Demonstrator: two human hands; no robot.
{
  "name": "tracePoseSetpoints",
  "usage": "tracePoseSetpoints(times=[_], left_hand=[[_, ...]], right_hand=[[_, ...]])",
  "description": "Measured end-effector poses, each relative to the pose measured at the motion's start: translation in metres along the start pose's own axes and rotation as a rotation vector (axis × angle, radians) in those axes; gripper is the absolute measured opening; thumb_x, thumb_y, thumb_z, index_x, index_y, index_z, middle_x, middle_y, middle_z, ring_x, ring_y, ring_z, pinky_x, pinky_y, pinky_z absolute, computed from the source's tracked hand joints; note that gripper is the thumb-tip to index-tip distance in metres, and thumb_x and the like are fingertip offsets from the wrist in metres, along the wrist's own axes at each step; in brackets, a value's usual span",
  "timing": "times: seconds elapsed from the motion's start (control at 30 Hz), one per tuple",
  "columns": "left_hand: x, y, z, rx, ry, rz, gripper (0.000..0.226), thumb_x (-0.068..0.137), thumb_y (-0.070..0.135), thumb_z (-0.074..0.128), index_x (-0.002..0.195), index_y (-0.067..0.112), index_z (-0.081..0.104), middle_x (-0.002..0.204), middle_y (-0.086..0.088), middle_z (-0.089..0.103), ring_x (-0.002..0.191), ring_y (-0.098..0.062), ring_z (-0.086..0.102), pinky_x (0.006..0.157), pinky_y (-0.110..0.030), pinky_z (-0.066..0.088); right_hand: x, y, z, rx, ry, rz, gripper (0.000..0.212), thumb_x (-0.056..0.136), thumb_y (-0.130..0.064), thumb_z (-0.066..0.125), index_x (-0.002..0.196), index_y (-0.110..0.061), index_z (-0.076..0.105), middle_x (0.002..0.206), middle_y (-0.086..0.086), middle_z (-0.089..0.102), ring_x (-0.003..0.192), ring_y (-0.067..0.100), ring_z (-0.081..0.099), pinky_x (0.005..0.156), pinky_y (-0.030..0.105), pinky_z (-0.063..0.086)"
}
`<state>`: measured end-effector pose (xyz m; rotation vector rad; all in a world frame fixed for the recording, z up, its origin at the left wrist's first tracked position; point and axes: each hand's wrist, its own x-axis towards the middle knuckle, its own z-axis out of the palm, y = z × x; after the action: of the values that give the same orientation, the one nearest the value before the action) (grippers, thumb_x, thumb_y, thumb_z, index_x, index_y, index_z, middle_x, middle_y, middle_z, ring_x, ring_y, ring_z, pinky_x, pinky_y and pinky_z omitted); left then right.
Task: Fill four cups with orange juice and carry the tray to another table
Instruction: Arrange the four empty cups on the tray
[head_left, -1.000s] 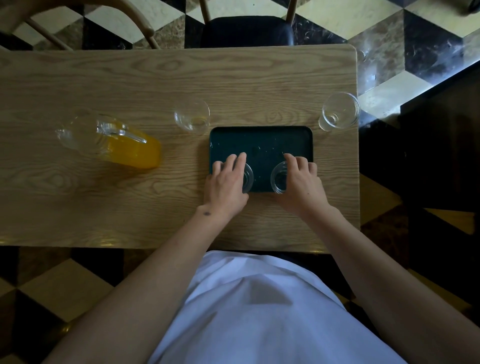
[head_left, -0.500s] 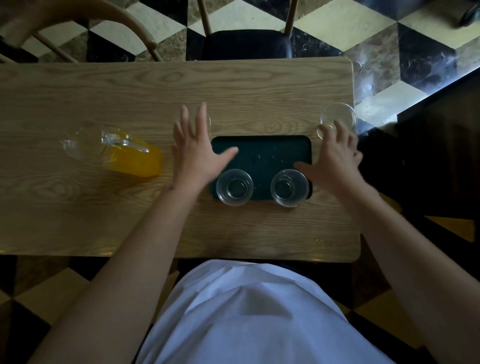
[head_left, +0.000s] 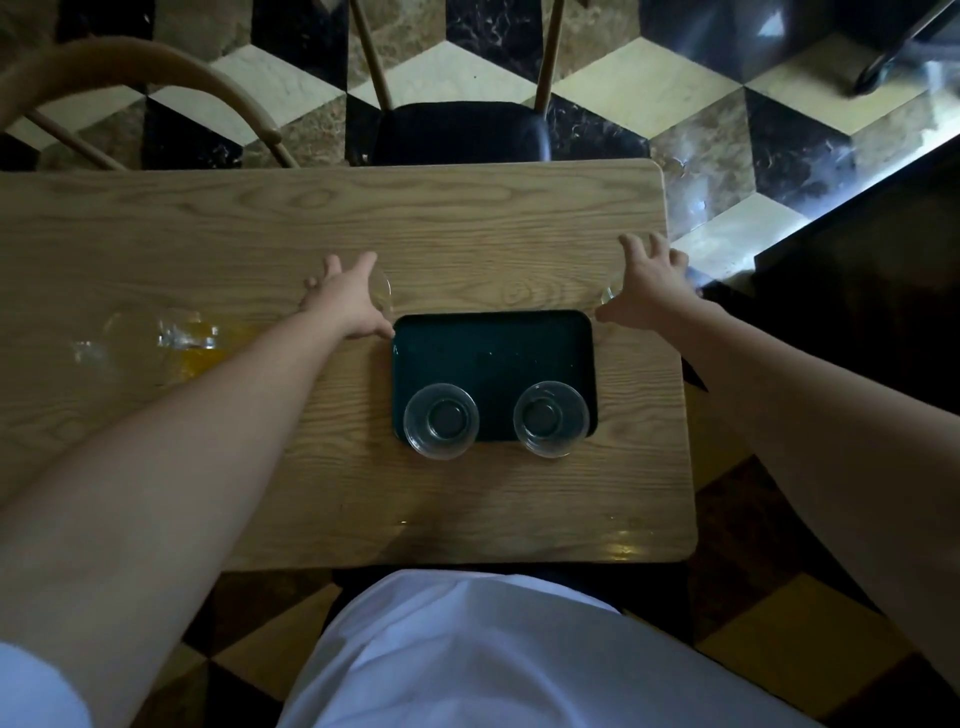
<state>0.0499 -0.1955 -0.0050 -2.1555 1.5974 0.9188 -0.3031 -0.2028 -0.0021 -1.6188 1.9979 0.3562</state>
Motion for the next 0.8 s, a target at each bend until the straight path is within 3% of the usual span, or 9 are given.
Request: tracePoseSetpoints(times=[0.17,0.3,0.5,0.6,0.7,0.8], left_hand=[[0.003,-0.002,0.006,0.011,0.084,0.036,0.098,0.078,0.020,0.087,0.156,0.033,0.028,0.159,-0.016,0.025,0.141,-0.047,0.035,0.103,-0.061,0.045],[0.002,-0.004,0.008,0.015,0.099,0.046,0.095,0.078,0.021,0.087,0.154,0.033,0.030,0.156,-0.016,0.029,0.139,-0.045,0.037,0.099,-0.059,0.046],[-0.004,-0.006,0.000,0.005,0.123,0.014,0.090,0.078,0.023,0.088,0.151,0.029,0.035,0.153,-0.017,0.032,0.136,-0.044,0.040,0.098,-0.056,0.048],[-0.014,0.004,-0.015,-0.089,0.214,0.028,0.085,0.077,0.023,0.088,0.146,0.028,0.039,0.148,-0.017,0.035,0.131,-0.043,0.043,0.095,-0.053,0.048],[-0.033,0.020,-0.024,-0.132,0.324,0.156,0.083,0.077,0.023,0.086,0.144,0.032,0.039,0.144,-0.014,0.037,0.127,-0.038,0.044,0.084,-0.043,0.047],[-0.058,0.035,-0.016,-0.127,0.322,0.273,0.081,0.077,0.021,0.084,0.142,0.034,0.038,0.139,-0.011,0.038,0.125,-0.035,0.045,0.079,-0.038,0.044]], right_hand=[[0.006,-0.002,0.004,-0.036,0.020,-0.003,0.086,0.080,-0.023,0.072,0.151,-0.025,0.024,0.158,0.012,0.019,0.143,0.039,0.019,0.106,0.061,0.037],[0.005,0.003,0.010,-0.036,0.067,-0.040,0.071,0.085,-0.025,0.067,0.146,-0.023,0.031,0.148,0.015,0.031,0.136,0.038,0.028,0.102,0.054,0.041],[-0.003,0.005,0.003,-0.006,0.070,-0.032,0.077,0.078,-0.025,0.074,0.144,-0.022,0.034,0.145,0.016,0.035,0.133,0.039,0.030,0.098,0.054,0.044],[-0.011,-0.003,-0.009,0.029,0.125,-0.079,0.084,0.072,-0.028,0.079,0.143,-0.022,0.035,0.142,0.016,0.038,0.131,0.039,0.032,0.098,0.053,0.046],[-0.029,-0.023,-0.012,0.076,0.207,-0.205,0.089,0.067,-0.029,0.081,0.143,-0.024,0.036,0.140,0.016,0.039,0.130,0.038,0.033,0.095,0.052,0.047],[-0.051,-0.044,-0.002,0.063,0.187,-0.329,0.093,0.066,-0.027,0.082,0.146,-0.024,0.035,0.141,0.013,0.039,0.131,0.035,0.033,0.095,0.050,0.046]])
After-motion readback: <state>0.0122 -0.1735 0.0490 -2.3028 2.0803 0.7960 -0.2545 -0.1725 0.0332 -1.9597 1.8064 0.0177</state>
